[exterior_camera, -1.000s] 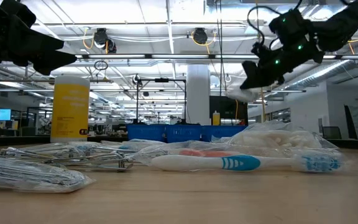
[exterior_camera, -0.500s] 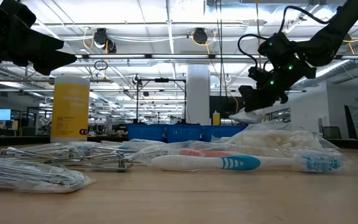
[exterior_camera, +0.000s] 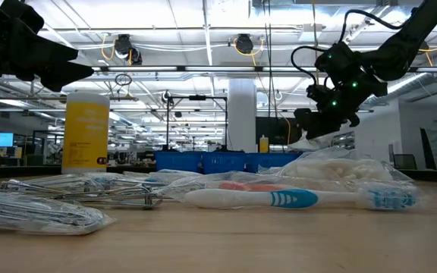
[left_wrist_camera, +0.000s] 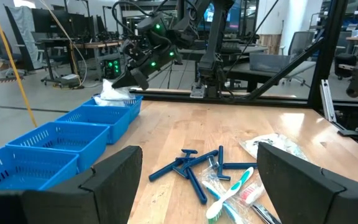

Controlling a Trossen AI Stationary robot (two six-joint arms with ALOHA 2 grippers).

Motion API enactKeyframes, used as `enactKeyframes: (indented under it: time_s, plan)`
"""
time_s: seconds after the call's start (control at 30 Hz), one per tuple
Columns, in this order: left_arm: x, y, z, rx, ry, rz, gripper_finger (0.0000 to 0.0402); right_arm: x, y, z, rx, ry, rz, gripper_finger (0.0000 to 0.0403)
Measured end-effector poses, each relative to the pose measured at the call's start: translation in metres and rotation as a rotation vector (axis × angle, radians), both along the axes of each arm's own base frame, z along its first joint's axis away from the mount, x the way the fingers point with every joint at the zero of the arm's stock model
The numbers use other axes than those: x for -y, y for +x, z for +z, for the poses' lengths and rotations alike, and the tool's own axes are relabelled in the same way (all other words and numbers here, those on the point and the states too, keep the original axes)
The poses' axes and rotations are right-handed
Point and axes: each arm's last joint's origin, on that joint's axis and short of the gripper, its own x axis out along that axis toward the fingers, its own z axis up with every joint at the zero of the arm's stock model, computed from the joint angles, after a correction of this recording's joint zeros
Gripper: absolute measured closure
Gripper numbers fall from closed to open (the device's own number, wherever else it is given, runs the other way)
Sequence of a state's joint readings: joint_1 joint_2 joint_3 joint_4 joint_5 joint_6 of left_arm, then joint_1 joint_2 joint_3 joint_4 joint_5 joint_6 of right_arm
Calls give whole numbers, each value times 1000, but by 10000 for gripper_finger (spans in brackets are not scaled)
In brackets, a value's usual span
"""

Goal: Pick & Place Travel size toiletries
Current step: Put the white cotton pack into the right blue basket

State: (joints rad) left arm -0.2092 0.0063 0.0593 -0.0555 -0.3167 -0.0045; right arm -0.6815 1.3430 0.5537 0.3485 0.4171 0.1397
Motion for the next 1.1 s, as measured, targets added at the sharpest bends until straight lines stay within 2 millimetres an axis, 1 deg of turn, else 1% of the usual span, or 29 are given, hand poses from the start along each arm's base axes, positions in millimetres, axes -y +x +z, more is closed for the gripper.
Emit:
enactKeyframes:
  time_s: [0.27, 0.37, 0.5, 0.77, 0.83, 0.93, 1.03, 1.1]
  plan:
    - [0, 0, 0, 0, 0, 0, 91, -1, 0, 0, 4, 4, 1, 402]
    - [0, 0, 0, 0, 0, 0, 91, -1, 0, 0, 19, 11, -7, 394]
    - [0, 0, 0, 0, 0, 0, 91, -1, 0, 0, 22, 15, -10, 362]
    - [0, 0, 0, 0, 0, 0, 92, -1, 0, -1, 12, 20, -8, 275]
    - [0, 0, 0, 0, 0, 0, 91, -3, 0, 3, 23, 11, -1, 259]
    - [0, 0, 0, 0, 0, 0, 91, -11, 1, 14, 25, -32, 46, 241]
    - [0, 0, 0, 0, 0, 0, 91, -20, 0, 27, 29, -84, 83, 235]
    - [0, 0, 0, 0, 0, 0, 92, -23, -4, 34, 19, -122, 42, 238]
